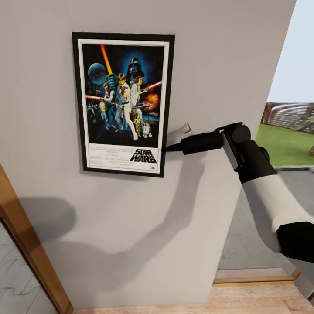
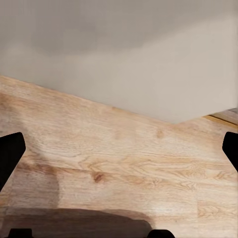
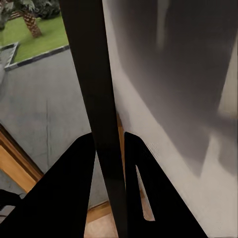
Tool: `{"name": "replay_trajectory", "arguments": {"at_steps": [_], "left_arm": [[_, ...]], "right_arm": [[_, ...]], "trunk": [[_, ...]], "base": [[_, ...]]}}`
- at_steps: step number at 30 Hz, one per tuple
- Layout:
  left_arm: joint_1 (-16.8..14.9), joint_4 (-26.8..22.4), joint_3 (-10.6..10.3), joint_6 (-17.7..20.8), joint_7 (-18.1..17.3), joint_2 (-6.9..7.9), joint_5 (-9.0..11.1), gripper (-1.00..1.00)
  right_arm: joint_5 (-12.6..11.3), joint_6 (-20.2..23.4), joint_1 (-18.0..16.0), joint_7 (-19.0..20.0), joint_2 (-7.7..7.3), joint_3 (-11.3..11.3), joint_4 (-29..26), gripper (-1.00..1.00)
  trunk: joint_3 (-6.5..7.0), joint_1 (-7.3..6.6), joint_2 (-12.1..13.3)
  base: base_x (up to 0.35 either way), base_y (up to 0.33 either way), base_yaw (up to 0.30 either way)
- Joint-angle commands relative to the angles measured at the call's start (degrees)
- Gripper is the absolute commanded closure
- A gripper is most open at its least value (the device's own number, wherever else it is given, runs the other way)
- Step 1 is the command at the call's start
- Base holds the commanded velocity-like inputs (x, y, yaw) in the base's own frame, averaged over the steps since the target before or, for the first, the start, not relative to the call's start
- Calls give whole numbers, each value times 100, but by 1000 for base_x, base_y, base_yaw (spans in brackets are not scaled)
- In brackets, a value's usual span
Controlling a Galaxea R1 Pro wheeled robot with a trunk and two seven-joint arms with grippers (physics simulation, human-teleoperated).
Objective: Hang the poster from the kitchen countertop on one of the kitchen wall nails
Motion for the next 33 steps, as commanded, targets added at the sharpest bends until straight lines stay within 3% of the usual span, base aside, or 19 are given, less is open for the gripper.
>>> {"name": "replay_trajectory", "arguments": {"at_steps": [1, 14, 33], "left_arm": [[-1, 5, -47, -37, -8, 1, 32, -100], [-1, 5, -47, -37, -8, 1, 32, -100], [-2, 5, -48, -37, -8, 1, 32, -100]], "right_arm": [[225, -38, 15, -15, -10, 24, 6, 100], [232, -40, 295, -21, -11, 24, -302, 100], [234, -39, 374, -24, -11, 24, -560, 100]], "trunk": [[-3, 3, 0], [-3, 3, 0], [-3, 3, 0]], "base": [[0, 0, 0], [0, 0, 0], [0, 0, 0]]}}
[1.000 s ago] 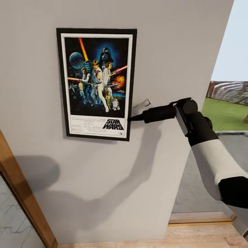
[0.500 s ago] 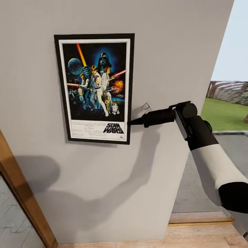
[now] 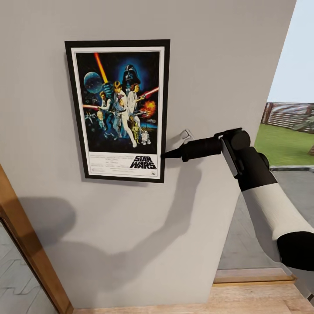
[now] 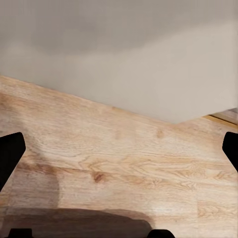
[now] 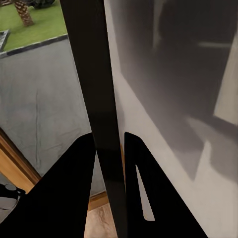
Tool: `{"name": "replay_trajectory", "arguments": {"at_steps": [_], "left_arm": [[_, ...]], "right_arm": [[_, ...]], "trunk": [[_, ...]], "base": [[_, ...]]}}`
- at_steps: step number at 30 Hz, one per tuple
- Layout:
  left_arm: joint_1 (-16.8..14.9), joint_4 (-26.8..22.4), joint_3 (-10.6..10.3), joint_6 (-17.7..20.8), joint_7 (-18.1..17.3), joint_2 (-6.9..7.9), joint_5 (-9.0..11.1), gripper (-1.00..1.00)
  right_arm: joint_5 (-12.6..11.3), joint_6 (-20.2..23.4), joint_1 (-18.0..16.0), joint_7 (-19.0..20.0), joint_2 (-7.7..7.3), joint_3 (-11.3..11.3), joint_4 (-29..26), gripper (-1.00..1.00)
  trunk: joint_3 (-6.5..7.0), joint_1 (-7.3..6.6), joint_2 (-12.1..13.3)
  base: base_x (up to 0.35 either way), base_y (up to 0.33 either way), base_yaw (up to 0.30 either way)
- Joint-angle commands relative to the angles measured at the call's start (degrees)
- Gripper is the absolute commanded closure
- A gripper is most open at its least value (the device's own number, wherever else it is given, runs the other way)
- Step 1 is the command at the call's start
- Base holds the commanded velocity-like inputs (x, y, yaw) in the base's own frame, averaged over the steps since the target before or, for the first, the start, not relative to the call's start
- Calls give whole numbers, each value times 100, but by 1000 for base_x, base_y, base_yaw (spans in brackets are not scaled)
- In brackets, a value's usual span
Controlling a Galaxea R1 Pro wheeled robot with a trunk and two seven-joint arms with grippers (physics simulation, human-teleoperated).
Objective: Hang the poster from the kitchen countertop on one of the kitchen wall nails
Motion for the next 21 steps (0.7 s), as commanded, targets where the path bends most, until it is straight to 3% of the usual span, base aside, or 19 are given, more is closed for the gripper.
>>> {"name": "replay_trajectory", "arguments": {"at_steps": [1, 21], "left_arm": [[-2, 6, -48, -36, -8, 1, 31, -100], [-2, 6, -48, -36, -8, 1, 31, -100]], "right_arm": [[-32, 60, -3, 4, -5, 10, 0, 100], [-32, 60, -2, 5, -5, 10, -1, 100]], "trunk": [[-3, 2, -4], [-3, 2, -4]], "base": [[0, 0, 0], [0, 48, 0]]}}
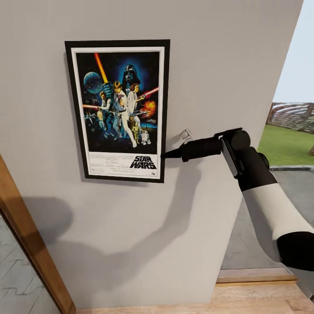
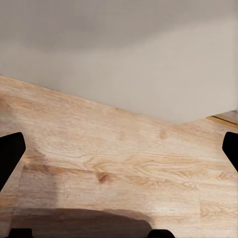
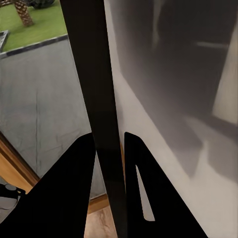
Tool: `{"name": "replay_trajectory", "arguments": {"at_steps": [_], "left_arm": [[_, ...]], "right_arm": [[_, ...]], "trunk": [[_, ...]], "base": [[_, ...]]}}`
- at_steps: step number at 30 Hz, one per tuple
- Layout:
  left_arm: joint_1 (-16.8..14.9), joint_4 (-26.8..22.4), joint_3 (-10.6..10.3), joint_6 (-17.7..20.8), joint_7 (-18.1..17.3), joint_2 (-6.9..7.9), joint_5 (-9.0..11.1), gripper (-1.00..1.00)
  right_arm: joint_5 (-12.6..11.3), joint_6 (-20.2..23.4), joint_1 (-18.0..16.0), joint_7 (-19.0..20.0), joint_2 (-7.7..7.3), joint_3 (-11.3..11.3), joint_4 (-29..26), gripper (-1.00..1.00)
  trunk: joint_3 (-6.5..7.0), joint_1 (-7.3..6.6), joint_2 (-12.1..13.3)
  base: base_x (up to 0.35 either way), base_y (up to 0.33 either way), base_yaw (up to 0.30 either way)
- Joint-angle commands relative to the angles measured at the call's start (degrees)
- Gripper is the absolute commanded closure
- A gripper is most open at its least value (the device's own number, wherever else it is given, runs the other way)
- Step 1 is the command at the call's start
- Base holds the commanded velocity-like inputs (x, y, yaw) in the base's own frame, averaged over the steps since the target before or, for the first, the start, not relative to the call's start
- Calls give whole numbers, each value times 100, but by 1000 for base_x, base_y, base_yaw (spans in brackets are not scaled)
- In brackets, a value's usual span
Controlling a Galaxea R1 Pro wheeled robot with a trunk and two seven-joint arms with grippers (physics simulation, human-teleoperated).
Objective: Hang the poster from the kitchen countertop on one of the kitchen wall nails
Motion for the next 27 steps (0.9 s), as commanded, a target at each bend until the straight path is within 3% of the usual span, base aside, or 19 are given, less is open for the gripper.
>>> {"name": "replay_trajectory", "arguments": {"at_steps": [1, 27], "left_arm": [[-2, 6, -48, -36, -8, 1, 31, -100], [-2, 6, -48, -36, -8, 1, 31, -100]], "right_arm": [[-32, 60, -1, 6, -5, 9, 0, 100], [-34, 60, 6, 12, -5, -2, 0, 100]], "trunk": [[-3, 2, -4], [-3, 2, -4]], "base": [[0, 5, 0], [0, 4, 0]]}}
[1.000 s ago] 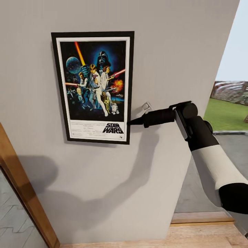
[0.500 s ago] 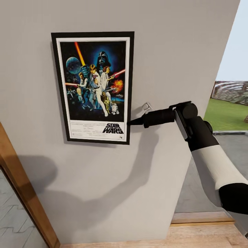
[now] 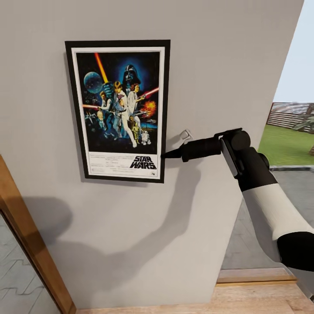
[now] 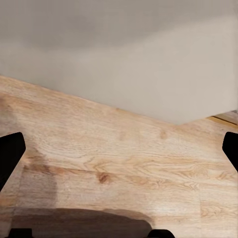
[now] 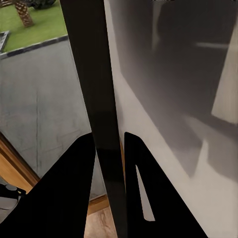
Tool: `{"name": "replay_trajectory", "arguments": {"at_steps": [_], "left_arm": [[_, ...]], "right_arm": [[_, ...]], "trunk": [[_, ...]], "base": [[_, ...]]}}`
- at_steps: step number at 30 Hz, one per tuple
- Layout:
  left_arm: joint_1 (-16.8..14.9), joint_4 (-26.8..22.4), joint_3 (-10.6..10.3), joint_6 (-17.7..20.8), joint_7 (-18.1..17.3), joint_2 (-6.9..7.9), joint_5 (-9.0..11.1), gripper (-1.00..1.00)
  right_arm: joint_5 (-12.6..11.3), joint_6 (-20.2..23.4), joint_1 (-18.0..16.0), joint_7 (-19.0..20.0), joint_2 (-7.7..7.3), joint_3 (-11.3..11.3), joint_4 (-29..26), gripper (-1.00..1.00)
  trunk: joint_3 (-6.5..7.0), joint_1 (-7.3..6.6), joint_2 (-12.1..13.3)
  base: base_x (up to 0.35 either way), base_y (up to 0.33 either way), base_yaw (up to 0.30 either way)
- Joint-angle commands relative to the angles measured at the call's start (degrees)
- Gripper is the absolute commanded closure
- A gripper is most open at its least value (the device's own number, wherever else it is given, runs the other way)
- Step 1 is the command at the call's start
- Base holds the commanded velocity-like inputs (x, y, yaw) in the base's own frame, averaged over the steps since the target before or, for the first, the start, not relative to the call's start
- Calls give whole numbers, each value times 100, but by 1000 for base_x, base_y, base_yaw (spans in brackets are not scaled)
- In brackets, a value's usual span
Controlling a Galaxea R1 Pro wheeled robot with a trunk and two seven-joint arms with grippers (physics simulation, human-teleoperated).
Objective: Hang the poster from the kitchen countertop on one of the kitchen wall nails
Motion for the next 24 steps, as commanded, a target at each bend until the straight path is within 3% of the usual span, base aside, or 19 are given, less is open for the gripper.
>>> {"name": "replay_trajectory", "arguments": {"at_steps": [1, 24], "left_arm": [[-3, 6, -48, -36, -8, 1, 31, -100], [-2, 6, -48, -36, -8, 1, 31, -100]], "right_arm": [[-32, 60, -3, 4, -5, 7, 0, 100], [-33, 60, -3, 4, -5, 3, 7, 100]], "trunk": [[-3, 2, -4], [-3, 2, -4]], "base": [[0, 0, 0], [26, 0, 0]]}}
